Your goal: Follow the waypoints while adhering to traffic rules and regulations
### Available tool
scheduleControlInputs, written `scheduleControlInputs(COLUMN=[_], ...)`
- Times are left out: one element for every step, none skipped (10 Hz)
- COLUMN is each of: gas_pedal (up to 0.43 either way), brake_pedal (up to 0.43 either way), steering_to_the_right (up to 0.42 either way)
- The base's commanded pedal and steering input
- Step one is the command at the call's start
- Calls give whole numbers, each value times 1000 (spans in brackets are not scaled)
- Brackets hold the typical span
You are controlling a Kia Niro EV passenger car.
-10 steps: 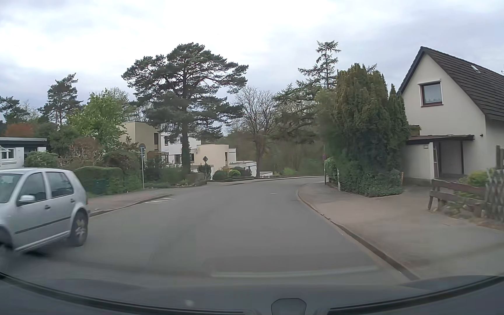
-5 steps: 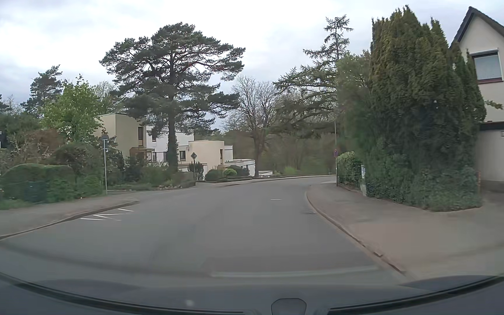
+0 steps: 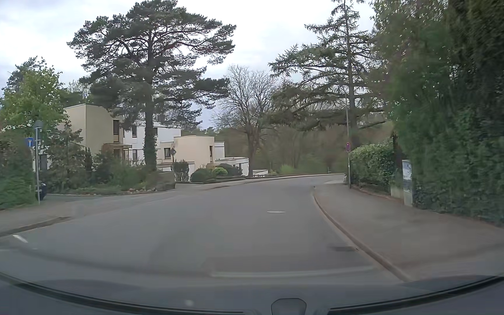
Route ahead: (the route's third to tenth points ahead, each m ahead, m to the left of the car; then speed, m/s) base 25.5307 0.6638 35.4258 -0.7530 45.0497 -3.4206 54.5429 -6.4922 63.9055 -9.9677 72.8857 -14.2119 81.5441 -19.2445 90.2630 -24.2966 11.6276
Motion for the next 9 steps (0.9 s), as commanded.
scheduleControlInputs(gas_pedal=[28, 28, 39, 47, 59, 79, 110, 118, 118], brake_pedal=[0, 0, 0, 0, 0, 0, 0, 0, 0], steering_to_the_right=[16, 17, 18, 20, 21, 22, 25, 26, 27])
